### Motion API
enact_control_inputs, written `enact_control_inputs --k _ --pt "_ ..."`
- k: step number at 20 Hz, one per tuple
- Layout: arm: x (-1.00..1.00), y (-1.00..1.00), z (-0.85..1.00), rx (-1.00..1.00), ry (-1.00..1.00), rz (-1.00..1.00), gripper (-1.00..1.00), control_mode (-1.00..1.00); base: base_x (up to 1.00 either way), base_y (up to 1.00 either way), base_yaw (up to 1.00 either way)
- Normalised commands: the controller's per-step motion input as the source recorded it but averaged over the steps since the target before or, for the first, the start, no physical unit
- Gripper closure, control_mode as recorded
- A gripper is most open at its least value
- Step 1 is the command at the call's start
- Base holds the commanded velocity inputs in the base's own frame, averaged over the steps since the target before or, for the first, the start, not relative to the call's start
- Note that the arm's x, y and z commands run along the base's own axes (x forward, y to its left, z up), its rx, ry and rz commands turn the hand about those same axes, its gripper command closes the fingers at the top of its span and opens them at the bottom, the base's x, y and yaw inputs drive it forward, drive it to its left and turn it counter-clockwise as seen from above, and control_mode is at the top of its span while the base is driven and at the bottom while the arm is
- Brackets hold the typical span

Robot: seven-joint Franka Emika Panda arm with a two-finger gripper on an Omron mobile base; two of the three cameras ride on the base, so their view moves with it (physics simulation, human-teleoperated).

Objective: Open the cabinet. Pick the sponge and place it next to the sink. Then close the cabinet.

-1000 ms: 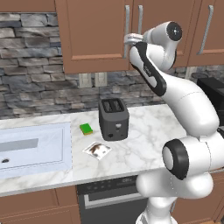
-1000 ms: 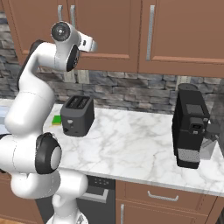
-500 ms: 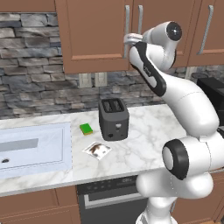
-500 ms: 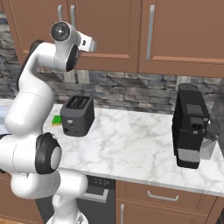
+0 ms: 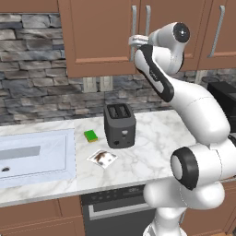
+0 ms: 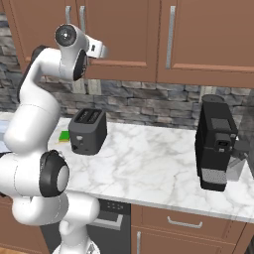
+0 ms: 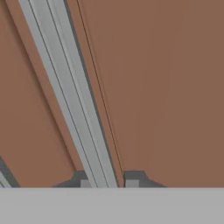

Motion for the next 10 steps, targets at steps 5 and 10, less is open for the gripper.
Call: enact_control_inputs --k 5,10 --pt "0.0 0.0 0.0 0.0 0.0 0.0 1.0 -1.0 0.0 0.0 0.0" --pt "-0.04 -0.09 -0.02 0.0 -0.02 0.0 1.0 -1.0 0.0 0.0 0.0"
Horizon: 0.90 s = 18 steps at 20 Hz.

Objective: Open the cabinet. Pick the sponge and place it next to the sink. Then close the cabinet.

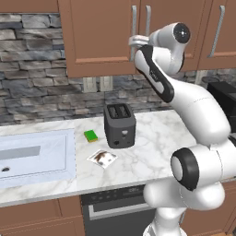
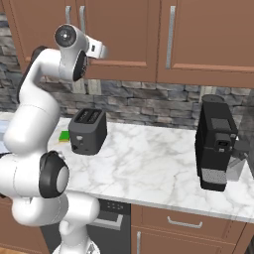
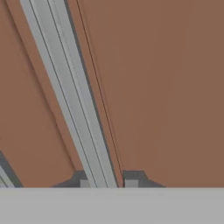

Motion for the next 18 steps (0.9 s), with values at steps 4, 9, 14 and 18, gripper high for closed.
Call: enact_control_inputs --k 4,9,14,18 --pt "-0.28 -0.19 -0.03 0.0 0.0 0.0 1.0 -1.0 0.0 0.0 0.0" --pt "-0.39 -0.25 0.0 0.0 -0.02 0.0 1.0 -1.0 0.0 0.0 0.0" --pt "-0.38 -0.28 0.0 0.0 -0.02 0.0 1.0 -1.0 0.0 0.0 0.0" --pt "-0.35 -0.28 0.0 0.0 -0.01 -0.01 1.0 -1.0 0.0 0.0 0.0"
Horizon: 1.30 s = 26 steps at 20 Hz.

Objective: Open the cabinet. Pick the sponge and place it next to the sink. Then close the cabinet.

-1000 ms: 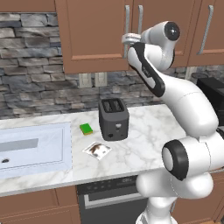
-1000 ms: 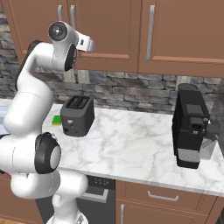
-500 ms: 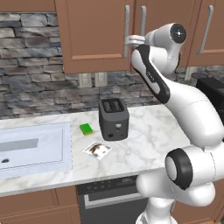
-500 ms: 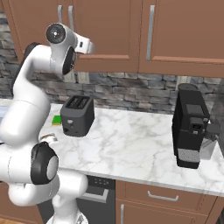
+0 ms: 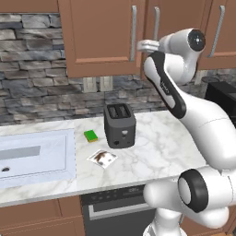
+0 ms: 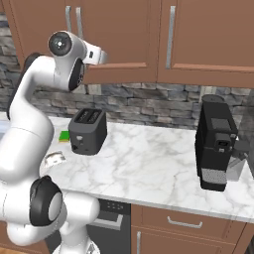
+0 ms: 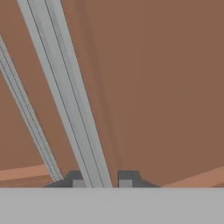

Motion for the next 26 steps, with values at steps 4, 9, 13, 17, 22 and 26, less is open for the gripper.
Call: enact_control_inputs --k 4,9,13,17,22,26 --pt "-0.37 -0.36 0.0 0.0 0.0 -0.02 1.0 -1.0 0.0 0.0 0.0" --pt "-0.41 -0.49 0.0 0.0 0.0 -0.03 1.0 -1.0 0.0 0.0 0.0" --pt "-0.47 -0.6 0.0 0.0 0.0 -0.05 1.0 -1.0 0.0 0.0 0.0" --pt "-0.5 -0.66 0.0 0.0 0.0 -0.05 1.0 -1.0 0.0 0.0 0.0" --pt "-0.49 -0.68 0.0 0.0 0.0 -0.05 1.0 -1.0 0.0 0.0 0.0" --pt "-0.42 -0.64 0.0 0.0 0.0 -0.04 1.0 -1.0 0.0 0.0 0.0"
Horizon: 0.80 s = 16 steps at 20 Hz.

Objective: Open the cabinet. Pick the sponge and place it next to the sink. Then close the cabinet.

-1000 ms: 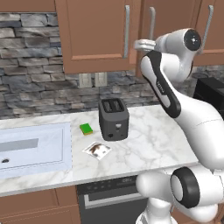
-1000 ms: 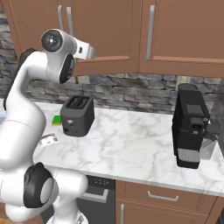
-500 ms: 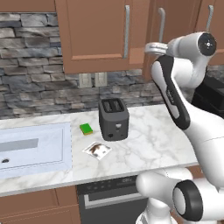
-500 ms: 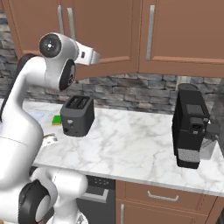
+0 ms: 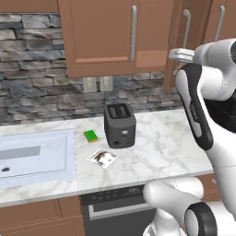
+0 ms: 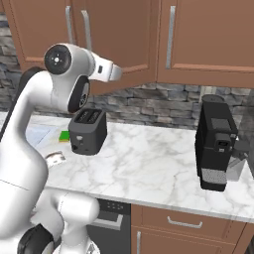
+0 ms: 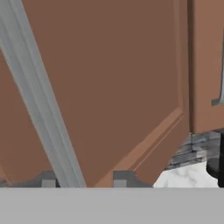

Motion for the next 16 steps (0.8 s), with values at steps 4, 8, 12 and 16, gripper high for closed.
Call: enact_control_inputs --k 4,8,12,16 --pt "-0.4 -0.61 0.0 0.0 0.0 -0.03 1.0 -1.0 0.0 0.0 0.0" --pt "-0.38 -0.57 0.0 0.0 0.0 -0.03 1.0 -1.0 0.0 0.0 0.0" --pt "-0.33 -0.54 0.0 0.0 0.0 -0.01 1.0 -1.0 0.0 0.0 0.0" --pt "-0.25 -0.41 0.0 0.0 0.0 0.0 1.0 -1.0 0.0 0.0 0.0"
